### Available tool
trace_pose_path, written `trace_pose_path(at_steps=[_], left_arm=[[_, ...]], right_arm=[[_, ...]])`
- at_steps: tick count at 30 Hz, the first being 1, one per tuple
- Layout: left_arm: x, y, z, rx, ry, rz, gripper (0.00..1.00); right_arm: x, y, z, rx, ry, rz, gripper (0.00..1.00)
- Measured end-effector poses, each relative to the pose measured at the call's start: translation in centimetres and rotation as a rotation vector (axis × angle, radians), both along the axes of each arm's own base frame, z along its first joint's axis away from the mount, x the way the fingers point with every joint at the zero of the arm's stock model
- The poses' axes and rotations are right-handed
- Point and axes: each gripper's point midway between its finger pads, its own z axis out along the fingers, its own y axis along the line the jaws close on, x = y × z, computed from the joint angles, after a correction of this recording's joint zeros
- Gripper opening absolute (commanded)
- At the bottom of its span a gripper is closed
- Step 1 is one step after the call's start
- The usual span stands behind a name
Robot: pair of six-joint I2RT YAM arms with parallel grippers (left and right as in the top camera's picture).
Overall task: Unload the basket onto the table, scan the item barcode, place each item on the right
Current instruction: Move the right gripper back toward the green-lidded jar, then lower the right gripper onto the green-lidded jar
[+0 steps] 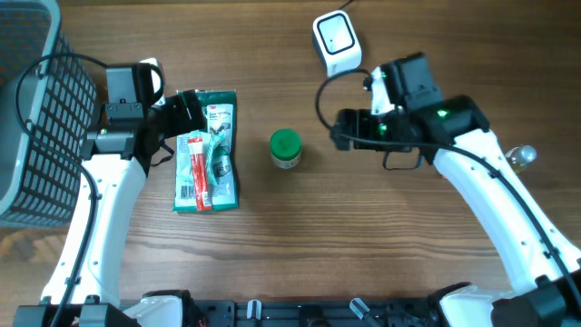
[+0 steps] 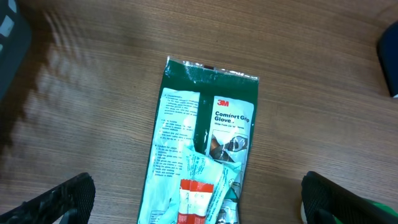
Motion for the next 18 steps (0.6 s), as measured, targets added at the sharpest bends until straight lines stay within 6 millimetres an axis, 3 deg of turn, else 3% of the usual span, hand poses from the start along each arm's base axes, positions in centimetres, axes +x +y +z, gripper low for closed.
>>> trace_pose_path(at_steps=[4, 7, 11, 18], left_arm=[[0.0, 0.0, 0.0, 0.000, 0.000, 0.000, 1.00], [0.0, 0.0, 0.0, 0.000, -0.001, 0.000, 1.00], [0.0, 0.0, 0.0, 0.000, 0.000, 0.000, 1.00], [0.0, 0.0, 0.0, 0.000, 0.000, 0.000, 1.00]], right_arm=[[0.4, 2.1, 5.5, -0.043, -0.117, -0.002, 1.00], [0.0, 4.0, 6.3, -0.063, -0.166, 0.013, 0.99], [0.3, 6.8, 4.5, -0.102, -0.171, 0.051, 1.00], [1.6, 10.5, -3.4, -0.203, -0.072, 0.105, 0.98]])
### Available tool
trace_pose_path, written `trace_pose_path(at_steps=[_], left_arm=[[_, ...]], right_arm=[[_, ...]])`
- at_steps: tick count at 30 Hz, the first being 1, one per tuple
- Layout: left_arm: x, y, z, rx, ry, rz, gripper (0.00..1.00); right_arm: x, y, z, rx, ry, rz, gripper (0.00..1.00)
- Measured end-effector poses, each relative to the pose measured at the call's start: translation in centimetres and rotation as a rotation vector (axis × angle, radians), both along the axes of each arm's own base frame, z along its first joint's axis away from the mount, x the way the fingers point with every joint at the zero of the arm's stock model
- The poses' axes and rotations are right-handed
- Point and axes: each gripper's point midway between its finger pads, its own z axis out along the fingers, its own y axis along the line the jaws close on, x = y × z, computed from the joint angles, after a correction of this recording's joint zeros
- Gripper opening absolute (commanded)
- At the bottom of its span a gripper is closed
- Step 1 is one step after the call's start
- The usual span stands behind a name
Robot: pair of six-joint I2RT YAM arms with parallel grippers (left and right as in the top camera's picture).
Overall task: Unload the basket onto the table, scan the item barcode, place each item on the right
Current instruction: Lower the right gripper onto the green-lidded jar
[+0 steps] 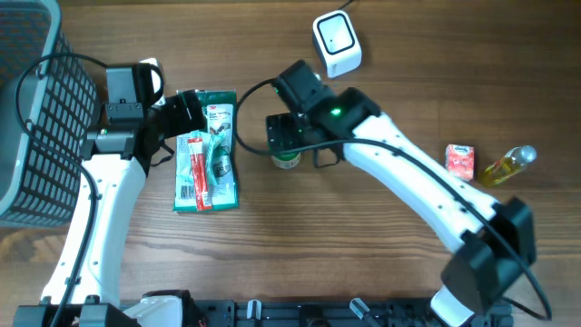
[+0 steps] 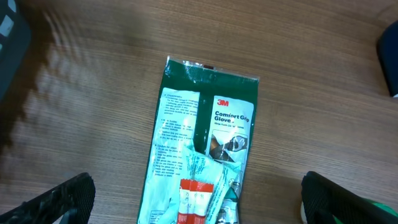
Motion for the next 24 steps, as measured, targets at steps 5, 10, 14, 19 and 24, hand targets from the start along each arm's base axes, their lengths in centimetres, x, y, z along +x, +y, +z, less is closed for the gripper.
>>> trace_pose_path(at_steps=[5, 10, 14, 19, 24], left_arm=[[0.0, 0.0, 0.0, 0.000, 0.000, 0.000, 1.00], [0.0, 0.0, 0.0, 0.000, 0.000, 0.000, 1.00], [0.0, 0.0, 0.0, 0.000, 0.000, 0.000, 1.00], [0.0, 0.0, 0.0, 0.000, 0.000, 0.000, 1.00], [0.0, 0.0, 0.0, 0.000, 0.000, 0.000, 1.00]], right_arm=[[0.7, 0.8, -2.2, -0.019, 0.012, 0.006, 0.95], [1.6, 1.6, -3.8, -0.018, 0.011, 0.013, 0.92], [2.2, 2.2, -4.0, 0.002, -0.007, 0.016, 0.91], [2.4, 2.4, -6.0, -0.017, 0.015, 0.016, 0.87], [1.8, 2.2, -8.3, -0.045, 0.064, 0.022, 0.83]])
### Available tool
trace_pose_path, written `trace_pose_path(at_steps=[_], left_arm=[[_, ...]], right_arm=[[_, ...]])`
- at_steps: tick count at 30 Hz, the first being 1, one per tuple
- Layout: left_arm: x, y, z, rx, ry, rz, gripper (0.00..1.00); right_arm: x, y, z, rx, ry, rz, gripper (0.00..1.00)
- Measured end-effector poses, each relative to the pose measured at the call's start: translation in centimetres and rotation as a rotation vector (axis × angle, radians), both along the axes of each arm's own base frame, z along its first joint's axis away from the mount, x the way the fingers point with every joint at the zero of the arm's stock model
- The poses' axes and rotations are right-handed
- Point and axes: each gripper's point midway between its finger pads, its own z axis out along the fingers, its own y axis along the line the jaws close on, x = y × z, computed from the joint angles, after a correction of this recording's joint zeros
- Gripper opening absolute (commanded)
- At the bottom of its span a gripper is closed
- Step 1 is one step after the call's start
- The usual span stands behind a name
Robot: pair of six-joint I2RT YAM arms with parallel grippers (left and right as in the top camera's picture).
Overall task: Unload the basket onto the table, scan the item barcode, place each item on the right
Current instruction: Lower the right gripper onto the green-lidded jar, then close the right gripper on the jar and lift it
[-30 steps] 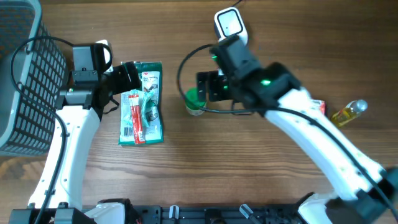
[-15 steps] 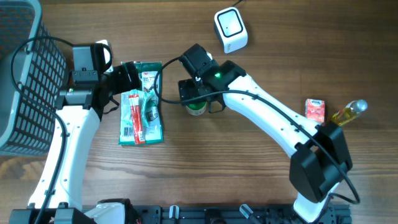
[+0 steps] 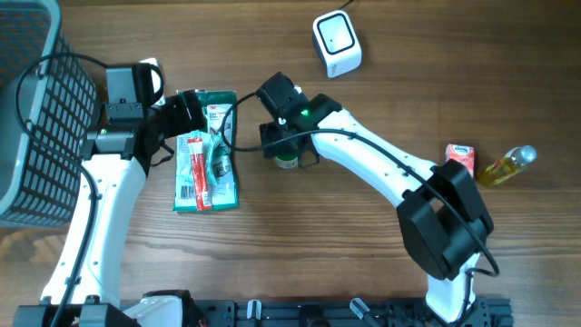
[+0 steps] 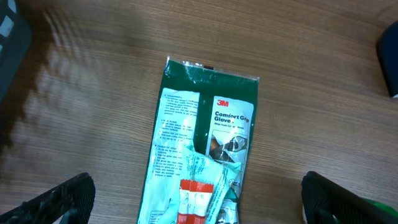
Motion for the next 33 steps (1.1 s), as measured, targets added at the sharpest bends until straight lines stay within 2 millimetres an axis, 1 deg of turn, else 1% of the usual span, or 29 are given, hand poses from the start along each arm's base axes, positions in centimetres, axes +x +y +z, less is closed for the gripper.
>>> trace_pose_path(at_steps=[1, 3, 7, 11, 14, 18, 21, 24, 26, 29, 31, 33], left_arm=[[0.0, 0.0, 0.0, 0.000, 0.000, 0.000, 1.00], [0.0, 0.0, 0.0, 0.000, 0.000, 0.000, 1.00], [0.0, 0.0, 0.0, 0.000, 0.000, 0.000, 1.00], [0.0, 0.0, 0.0, 0.000, 0.000, 0.000, 1.00], [0.0, 0.0, 0.0, 0.000, 0.000, 0.000, 1.00], [0.0, 0.0, 0.0, 0.000, 0.000, 0.000, 1.00], [0.0, 0.0, 0.0, 0.000, 0.000, 0.000, 1.00], [0.0, 0.0, 0.0, 0.000, 0.000, 0.000, 1.00], [0.0, 0.0, 0.0, 0.000, 0.000, 0.000, 1.00], [0.0, 0.0, 0.0, 0.000, 0.000, 0.000, 1.00], [0.0, 0.0, 0.0, 0.000, 0.000, 0.000, 1.00], [0.0, 0.0, 0.0, 0.000, 0.000, 0.000, 1.00]], right_arm=[[0.0, 0.0, 0.0, 0.001, 0.000, 0.000, 0.82], [0.0, 0.1, 0.0, 0.003, 0.003, 0.001, 0.74], [-0.3, -0.1, -0.1, -0.002, 0.013, 0.002, 0.71], [-0.7, -1.0, -0.4, -0.039, 0.030, -0.024, 0.69], [-1.3, -2.5, -0.6, -0.098, 0.054, -0.097, 0.69], [-2.2, -4.9, -0.8, -0.150, 0.111, -0.236, 0.69], [-2.1, -7.1, -0.8, -0.179, 0.147, -0.317, 0.70], [-2.0, -9.8, -0.9, -0.210, 0.192, -0.393, 0.70], [-1.8, -11.1, -0.9, -0.220, 0.209, -0.426, 0.70], [-1.6, -12.4, -0.9, -0.230, 0.226, -0.458, 0.71], [-1.5, -12.8, -0.9, -0.233, 0.230, -0.464, 0.71], [-1.5, -13.0, -0.9, -0.232, 0.230, -0.467, 0.74]])
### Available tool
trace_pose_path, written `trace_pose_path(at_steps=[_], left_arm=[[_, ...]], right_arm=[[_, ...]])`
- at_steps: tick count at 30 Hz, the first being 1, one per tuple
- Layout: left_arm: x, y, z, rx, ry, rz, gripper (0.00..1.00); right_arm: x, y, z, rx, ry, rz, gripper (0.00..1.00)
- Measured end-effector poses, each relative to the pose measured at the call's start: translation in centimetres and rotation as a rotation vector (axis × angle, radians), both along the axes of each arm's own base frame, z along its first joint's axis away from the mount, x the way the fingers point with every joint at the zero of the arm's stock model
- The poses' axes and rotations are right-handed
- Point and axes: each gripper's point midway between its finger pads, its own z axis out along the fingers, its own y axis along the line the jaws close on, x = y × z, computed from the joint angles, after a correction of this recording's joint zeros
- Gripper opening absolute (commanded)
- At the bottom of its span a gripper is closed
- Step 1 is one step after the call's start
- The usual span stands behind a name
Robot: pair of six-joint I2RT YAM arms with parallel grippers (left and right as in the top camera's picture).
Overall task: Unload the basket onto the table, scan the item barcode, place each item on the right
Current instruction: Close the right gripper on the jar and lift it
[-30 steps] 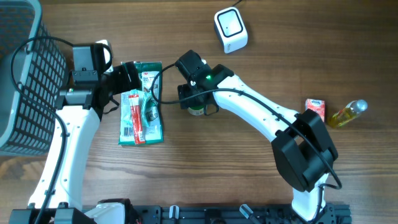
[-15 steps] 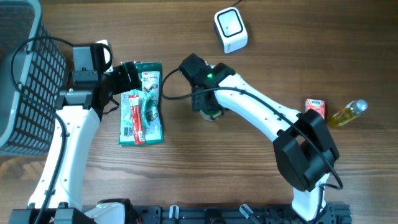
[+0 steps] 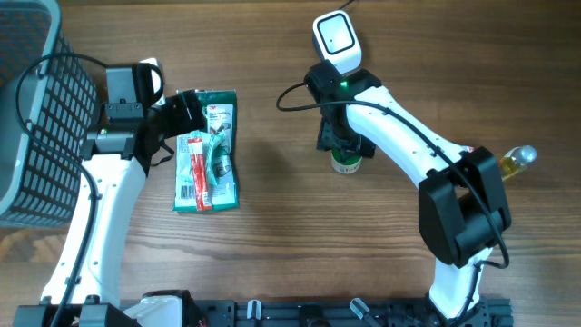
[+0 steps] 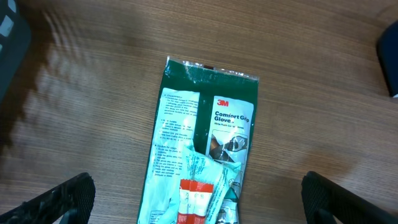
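Note:
A small jar with a green lid [image 3: 346, 166] stands on the wooden table below the white barcode scanner [image 3: 334, 40]. My right gripper [image 3: 342, 145] sits on top of the jar, shut on it, and hides most of the lid. My left gripper [image 4: 196, 205] hangs open over a green 3M glove pack [image 4: 205, 137], its black fingers [image 4: 65, 200] spread wide to either side. A red-and-white tube pack [image 4: 196, 200] lies on the glove pack. In the overhead view the left gripper [image 3: 186, 116] is at the pack's [image 3: 218, 173] far end.
A dark wire basket [image 3: 27, 118] fills the left edge. A yellow bottle [image 3: 514, 159] lies at the far right, beside the right arm's elbow. The scanner's cable runs off the back edge. A dark object [image 4: 388, 62] shows at the left wrist view's right edge.
The jar and my right gripper have moved right, from beside the glove pack to a spot just below the scanner. The left arm and the packs are unchanged.
First my right gripper was to the right of the jar, which stood free mid-table. Then it was over the jar, then down on it. Now the jar stands further right, below the scanner, in the gripper. The left gripper stayed open over the glove pack.

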Motion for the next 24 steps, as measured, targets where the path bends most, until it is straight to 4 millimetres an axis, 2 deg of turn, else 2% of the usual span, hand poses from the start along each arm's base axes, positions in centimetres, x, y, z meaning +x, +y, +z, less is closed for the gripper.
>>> trace_pose_path(at_steps=[10, 15, 18, 21, 24], left_arm=[[0.0, 0.0, 0.0, 0.000, 0.000, 0.000, 1.00], [0.0, 0.0, 0.0, 0.000, 0.000, 0.000, 1.00], [0.0, 0.0, 0.0, 0.000, 0.000, 0.000, 1.00], [0.0, 0.0, 0.0, 0.000, 0.000, 0.000, 1.00], [0.0, 0.0, 0.0, 0.000, 0.000, 0.000, 1.00]], right_arm=[[0.3, -2.6, -0.2, 0.000, 0.047, 0.012, 0.74], [0.5, -2.9, -0.3, 0.010, 0.057, 0.061, 0.75], [0.6, -2.8, -0.3, 0.013, 0.060, 0.091, 0.84], [0.5, -2.7, -0.3, 0.020, 0.065, 0.108, 1.00], [0.7, -2.3, -0.3, 0.037, 0.064, 0.140, 1.00]])
